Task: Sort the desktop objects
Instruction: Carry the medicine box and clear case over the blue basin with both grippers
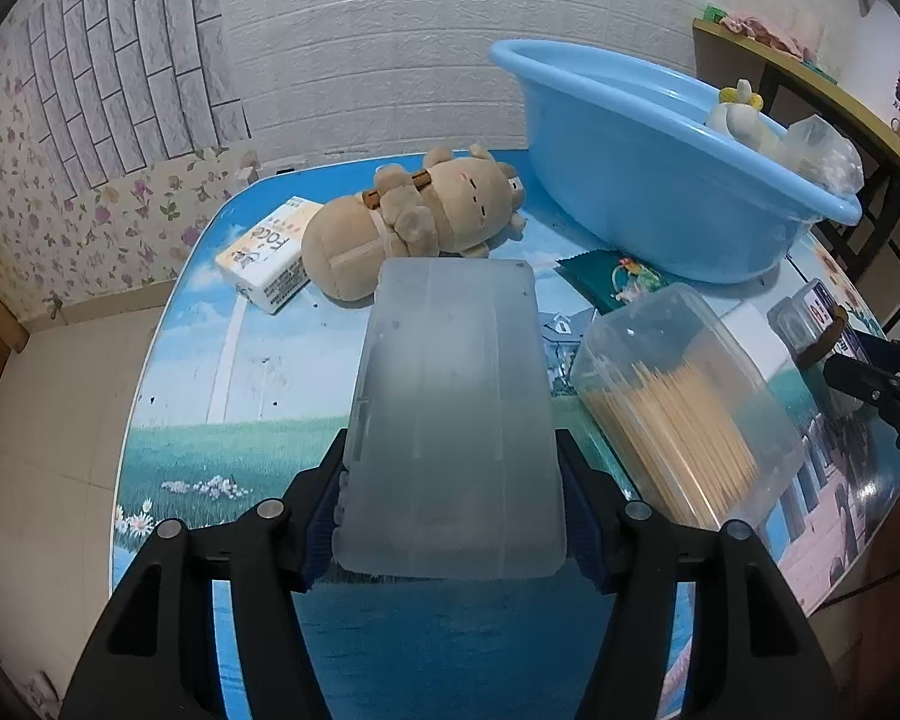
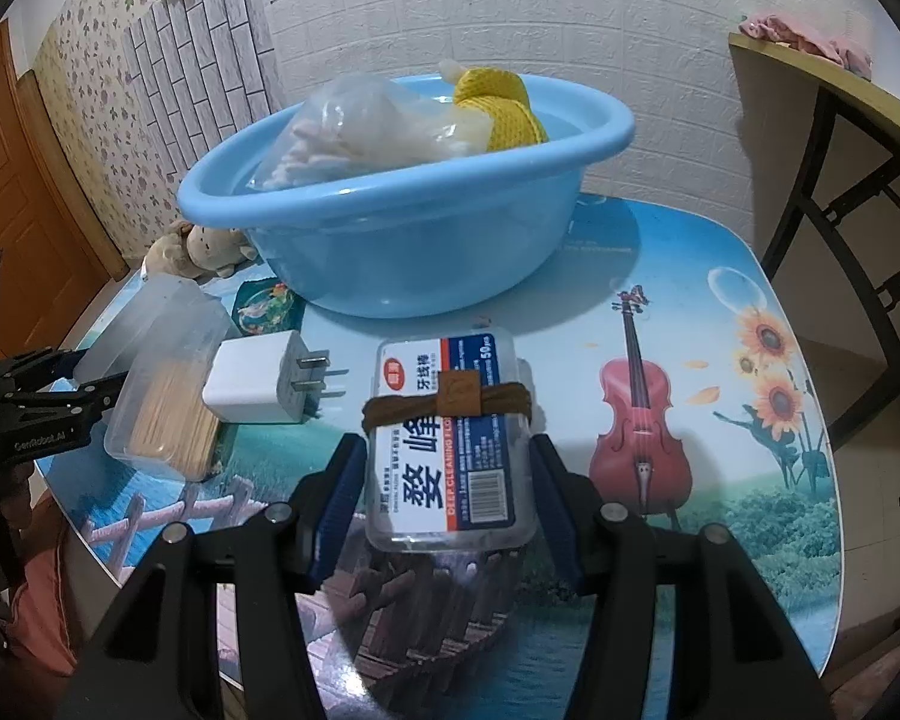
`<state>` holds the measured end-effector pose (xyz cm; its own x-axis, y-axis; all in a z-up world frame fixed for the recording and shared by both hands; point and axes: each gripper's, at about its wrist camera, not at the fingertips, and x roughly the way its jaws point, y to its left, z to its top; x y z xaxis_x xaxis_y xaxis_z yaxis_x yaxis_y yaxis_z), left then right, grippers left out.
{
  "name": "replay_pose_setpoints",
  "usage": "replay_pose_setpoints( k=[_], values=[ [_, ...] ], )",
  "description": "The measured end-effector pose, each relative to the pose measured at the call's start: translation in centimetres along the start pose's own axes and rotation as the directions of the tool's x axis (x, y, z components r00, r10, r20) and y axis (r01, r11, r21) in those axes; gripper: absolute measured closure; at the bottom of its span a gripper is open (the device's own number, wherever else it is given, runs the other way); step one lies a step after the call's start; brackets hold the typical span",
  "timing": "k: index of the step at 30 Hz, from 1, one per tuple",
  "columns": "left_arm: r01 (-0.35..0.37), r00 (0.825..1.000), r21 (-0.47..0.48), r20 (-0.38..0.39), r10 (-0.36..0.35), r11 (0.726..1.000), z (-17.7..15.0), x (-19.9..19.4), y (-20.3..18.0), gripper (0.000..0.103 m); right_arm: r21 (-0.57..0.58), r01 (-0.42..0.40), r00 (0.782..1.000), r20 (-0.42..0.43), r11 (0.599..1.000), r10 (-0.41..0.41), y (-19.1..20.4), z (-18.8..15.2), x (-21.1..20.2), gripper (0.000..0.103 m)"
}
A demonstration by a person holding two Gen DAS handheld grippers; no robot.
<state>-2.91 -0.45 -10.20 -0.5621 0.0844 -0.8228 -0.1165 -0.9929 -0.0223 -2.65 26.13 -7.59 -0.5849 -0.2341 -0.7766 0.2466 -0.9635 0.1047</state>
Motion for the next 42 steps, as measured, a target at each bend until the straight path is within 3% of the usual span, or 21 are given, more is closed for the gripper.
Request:
replay_pose_setpoints(
  k=[19, 34, 42],
  values=[
    [0.007, 0.998, -0.004, 0.069, -0.007, 1.0, 0.4, -2.5, -0.4, 0.042, -0.017, -0.027, 0.998, 0.064, 0.999, 0.028, 0.5, 0.6, -1.8, 0.05],
    [-0.027, 0.986, -0.056, 0.164, 0.036, 0.998, 1.5, -6.1, 1.0, 0.042, 0.073, 0.048, 0.991, 0.124, 0.996, -0.057, -2.0, 1.2, -4.3, 0.05],
    [-0.014, 0.978, -0.055, 0.206, 0.025, 0.998, 2.7, -7.6, 0.6, 0.042, 0.125, 0.064, 0.982, 0.169, 0.99, -0.085, -3.3, 1.7, -5.8, 0.05]
  ],
)
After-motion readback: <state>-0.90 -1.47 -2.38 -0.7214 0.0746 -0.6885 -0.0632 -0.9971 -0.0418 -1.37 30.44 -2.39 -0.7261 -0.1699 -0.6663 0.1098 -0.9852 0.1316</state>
